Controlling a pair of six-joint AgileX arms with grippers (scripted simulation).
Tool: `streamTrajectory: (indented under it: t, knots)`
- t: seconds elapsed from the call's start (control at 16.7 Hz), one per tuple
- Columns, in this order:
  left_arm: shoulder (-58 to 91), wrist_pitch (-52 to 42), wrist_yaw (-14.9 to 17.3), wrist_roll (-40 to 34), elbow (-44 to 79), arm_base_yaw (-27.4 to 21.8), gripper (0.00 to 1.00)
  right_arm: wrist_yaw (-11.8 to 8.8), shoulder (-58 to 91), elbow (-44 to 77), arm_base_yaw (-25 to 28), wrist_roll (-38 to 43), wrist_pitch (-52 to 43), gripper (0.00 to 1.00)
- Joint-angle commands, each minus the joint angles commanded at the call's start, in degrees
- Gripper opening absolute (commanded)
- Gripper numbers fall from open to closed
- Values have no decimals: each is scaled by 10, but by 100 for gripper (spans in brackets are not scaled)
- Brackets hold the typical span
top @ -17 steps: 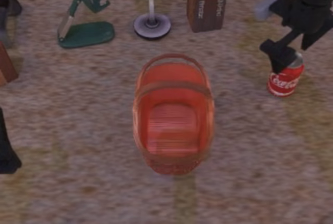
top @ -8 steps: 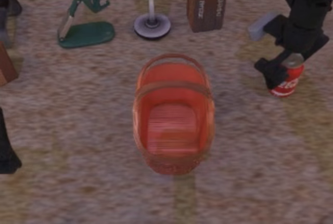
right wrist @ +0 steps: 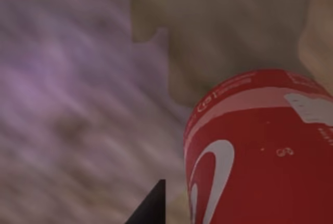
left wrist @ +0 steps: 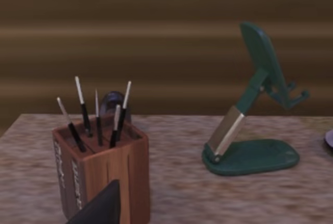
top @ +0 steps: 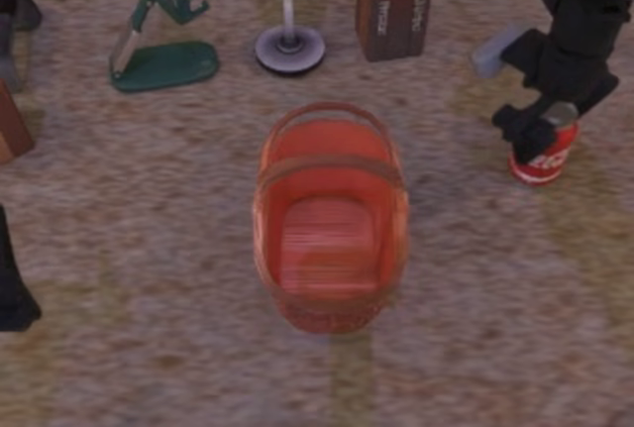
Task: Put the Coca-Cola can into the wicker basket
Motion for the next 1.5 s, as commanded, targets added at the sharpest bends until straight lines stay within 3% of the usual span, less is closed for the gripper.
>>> streamTrajectory:
  t: [0.42, 1.08, 1.26, 1.5]
  knots:
    - [0, 0, 0, 0, 0, 0, 100, 0, 0, 0, 0, 0, 0, 2]
    - [0, 0, 0, 0, 0, 0, 100, -4, -2, -2, -1, 2, 5, 0]
    - [0, 0, 0, 0, 0, 0, 100, -37, -9, -23, 6, 16, 58, 0]
    - [0, 0, 0, 0, 0, 0, 100, -125, -30, -81, 19, 60, 213, 0]
